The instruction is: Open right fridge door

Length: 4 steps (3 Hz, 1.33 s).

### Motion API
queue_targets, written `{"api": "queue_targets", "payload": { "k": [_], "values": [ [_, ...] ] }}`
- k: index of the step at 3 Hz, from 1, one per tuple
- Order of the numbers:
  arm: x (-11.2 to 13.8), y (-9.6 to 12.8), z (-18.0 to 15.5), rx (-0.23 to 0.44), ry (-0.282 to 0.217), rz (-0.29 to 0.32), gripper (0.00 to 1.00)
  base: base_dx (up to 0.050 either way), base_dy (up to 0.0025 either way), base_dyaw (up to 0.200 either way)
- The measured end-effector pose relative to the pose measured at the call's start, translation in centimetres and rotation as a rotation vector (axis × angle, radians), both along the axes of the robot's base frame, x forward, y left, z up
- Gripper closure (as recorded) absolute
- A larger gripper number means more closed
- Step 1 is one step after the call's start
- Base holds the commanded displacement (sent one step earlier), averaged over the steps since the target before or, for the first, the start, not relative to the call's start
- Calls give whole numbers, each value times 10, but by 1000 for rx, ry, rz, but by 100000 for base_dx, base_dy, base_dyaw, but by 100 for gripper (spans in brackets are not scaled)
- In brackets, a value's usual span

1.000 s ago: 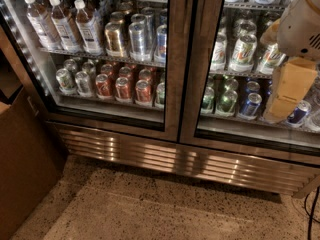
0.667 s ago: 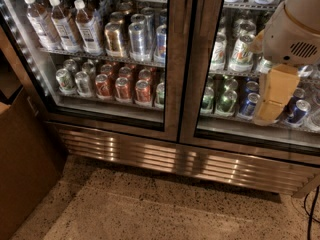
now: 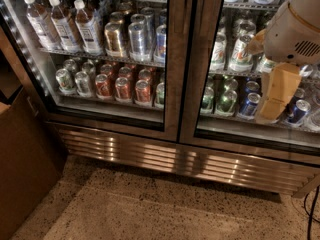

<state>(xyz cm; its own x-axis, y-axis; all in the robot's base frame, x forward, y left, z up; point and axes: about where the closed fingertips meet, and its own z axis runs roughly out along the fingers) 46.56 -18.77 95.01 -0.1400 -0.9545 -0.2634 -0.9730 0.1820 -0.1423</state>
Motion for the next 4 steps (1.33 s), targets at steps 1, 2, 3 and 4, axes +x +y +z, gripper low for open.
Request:
{"api": "queue_targets", "payload": {
  "k": [1,2,3,4],
  "values": [
    [8,-15,-8,163,10,77,0,0,0,0],
    [5,-23,-14,363,14,167,0,0,0,0],
    [9,-9,-7,445,0,182,0,0,0,0],
    [10,-8,-7,447,-3,183,0,0,0,0]
  ]
}}
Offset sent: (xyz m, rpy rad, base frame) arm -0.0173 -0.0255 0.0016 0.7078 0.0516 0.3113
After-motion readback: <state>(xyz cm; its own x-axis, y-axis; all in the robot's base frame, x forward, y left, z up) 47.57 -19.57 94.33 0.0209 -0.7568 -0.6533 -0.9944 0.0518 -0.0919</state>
